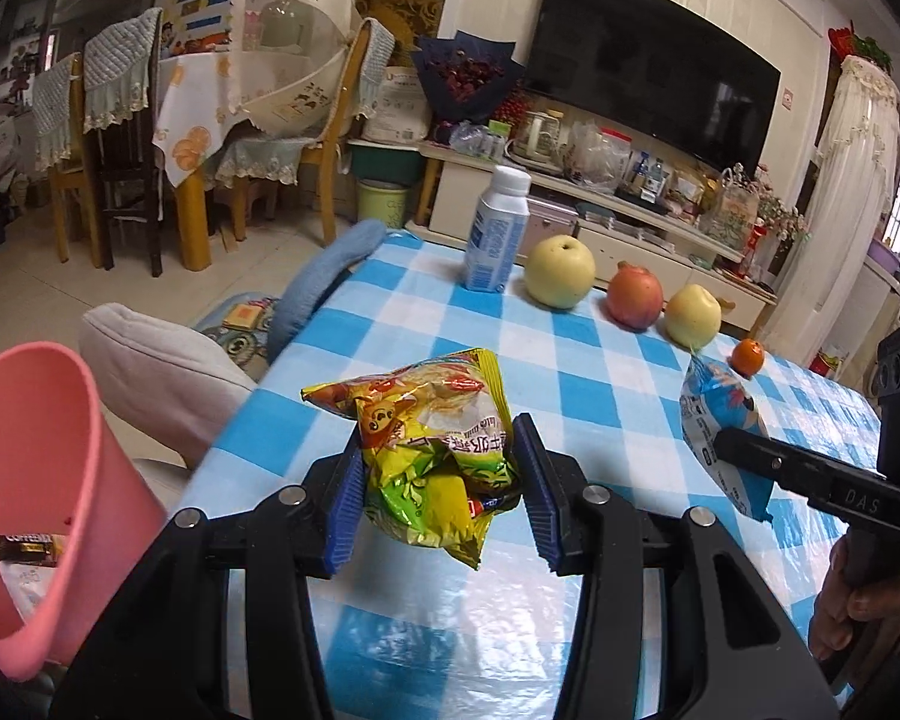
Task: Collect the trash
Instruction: 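Carry chip bag and blue pack over the pink bucket and open both tools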
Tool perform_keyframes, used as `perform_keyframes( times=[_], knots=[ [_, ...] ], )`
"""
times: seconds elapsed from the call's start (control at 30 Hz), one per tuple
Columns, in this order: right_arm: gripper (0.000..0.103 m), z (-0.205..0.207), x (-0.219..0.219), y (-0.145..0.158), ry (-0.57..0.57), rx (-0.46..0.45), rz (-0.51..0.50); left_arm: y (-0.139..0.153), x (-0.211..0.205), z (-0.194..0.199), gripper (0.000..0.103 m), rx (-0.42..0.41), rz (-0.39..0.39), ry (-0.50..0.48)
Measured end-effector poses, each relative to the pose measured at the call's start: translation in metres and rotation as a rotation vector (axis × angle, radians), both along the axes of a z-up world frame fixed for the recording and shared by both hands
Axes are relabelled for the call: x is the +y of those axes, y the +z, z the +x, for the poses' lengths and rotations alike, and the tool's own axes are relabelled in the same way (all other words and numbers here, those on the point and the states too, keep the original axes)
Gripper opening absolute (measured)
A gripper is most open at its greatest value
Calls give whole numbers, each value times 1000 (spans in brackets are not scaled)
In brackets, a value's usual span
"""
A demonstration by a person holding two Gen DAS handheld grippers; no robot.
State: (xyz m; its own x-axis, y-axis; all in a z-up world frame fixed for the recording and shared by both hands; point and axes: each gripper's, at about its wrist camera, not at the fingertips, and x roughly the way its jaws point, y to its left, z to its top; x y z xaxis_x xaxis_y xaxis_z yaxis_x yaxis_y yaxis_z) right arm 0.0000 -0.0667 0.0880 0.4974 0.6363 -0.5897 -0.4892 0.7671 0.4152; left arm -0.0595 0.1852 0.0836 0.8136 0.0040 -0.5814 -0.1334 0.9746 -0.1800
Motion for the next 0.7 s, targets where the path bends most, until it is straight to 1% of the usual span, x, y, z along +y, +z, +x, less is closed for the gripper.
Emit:
perform_keyframes(
  times=[0.07,0.23,0.33,0.47,0.7],
  knots=[
    [40,-3,9,1,13,-4,-11,3,5,-2,48,-7,-2,9],
    [40,-13,29,5,40,-11,-27,12,15,-8,48,-24,33,35],
    [40,-21,42,11,54,-30,-36,17,24,-11,48,-33,59,64],
    [40,-30,60,14,64,-38,-40,24,38,-17,48,-38,72,108],
    [40,-52,108,16,114,-47,-46,38,67,-28,48,-54,92,190]
  ],
)
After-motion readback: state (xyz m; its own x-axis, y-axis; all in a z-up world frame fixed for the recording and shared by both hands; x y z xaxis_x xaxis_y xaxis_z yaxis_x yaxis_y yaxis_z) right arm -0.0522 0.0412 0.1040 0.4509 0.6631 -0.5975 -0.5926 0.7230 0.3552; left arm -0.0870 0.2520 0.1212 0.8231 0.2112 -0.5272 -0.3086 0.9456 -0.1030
